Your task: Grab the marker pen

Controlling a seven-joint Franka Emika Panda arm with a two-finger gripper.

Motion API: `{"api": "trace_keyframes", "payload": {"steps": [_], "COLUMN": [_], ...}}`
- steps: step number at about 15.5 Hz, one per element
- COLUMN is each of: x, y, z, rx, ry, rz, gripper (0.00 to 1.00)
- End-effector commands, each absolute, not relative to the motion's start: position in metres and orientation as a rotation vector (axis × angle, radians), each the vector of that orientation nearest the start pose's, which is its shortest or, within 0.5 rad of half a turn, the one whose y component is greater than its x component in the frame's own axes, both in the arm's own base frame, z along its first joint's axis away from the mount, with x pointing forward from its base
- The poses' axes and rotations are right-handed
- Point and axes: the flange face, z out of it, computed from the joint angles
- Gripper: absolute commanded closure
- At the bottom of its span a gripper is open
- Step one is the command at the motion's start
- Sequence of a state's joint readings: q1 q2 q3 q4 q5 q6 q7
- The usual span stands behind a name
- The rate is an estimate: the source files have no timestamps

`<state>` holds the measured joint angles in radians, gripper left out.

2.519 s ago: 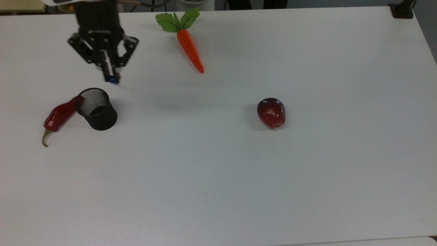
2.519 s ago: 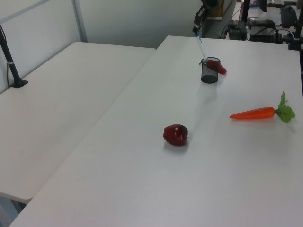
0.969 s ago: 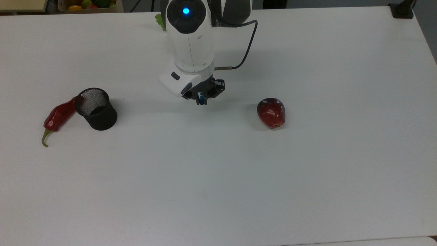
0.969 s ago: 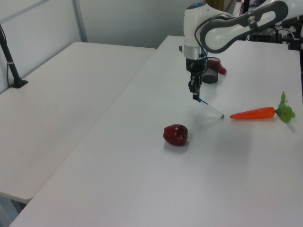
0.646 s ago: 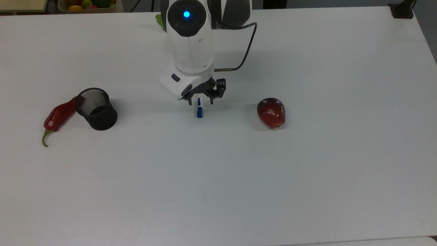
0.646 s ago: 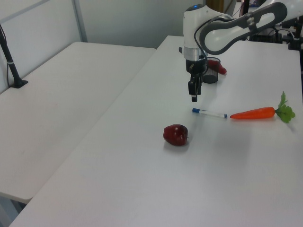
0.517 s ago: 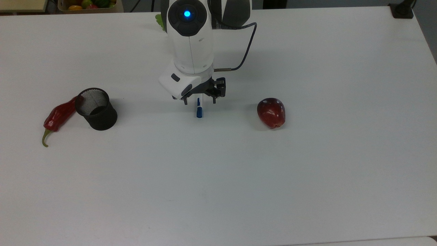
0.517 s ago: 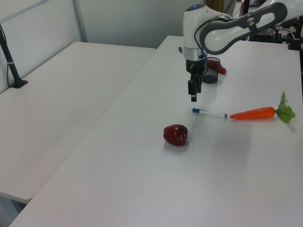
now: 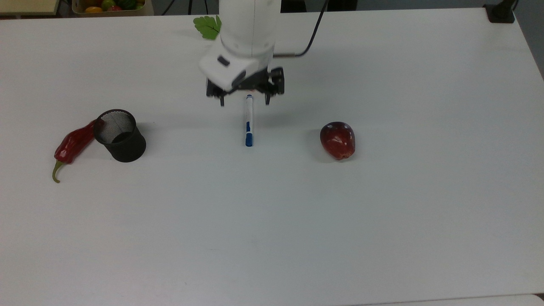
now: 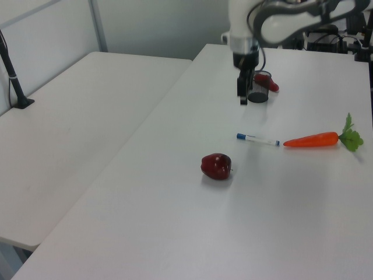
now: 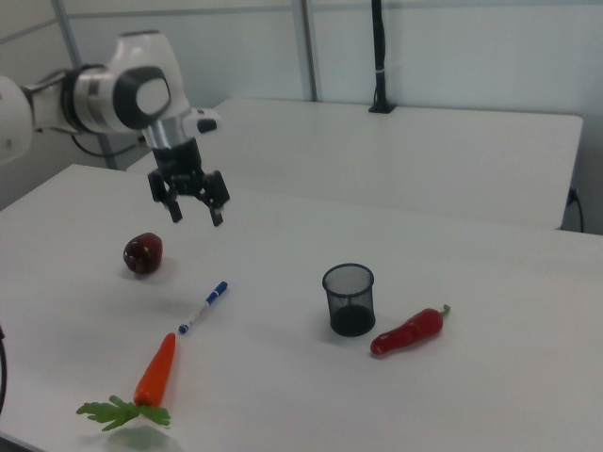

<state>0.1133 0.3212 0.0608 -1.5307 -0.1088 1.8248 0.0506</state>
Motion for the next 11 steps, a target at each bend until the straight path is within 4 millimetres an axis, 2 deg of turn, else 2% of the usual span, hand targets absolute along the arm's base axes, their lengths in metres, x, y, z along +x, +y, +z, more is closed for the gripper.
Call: {"api": "trace_keyframes", "payload": {"steps": [1,4,6,11], "x": [0.598,0.571,0.563,0.563], "y": [0.09,0.078,0.068,0.058], "z": [0.551,0.589,0.603,0.601], "rx": [-3.251,-3.253,-3.251,-3.252], "ry": [-0.1,-0.062,-0.033,-0.008], "rz": [0.016,0.035,0.016,0.033], "gripper": [0.0,0.0,0.0,0.0]}}
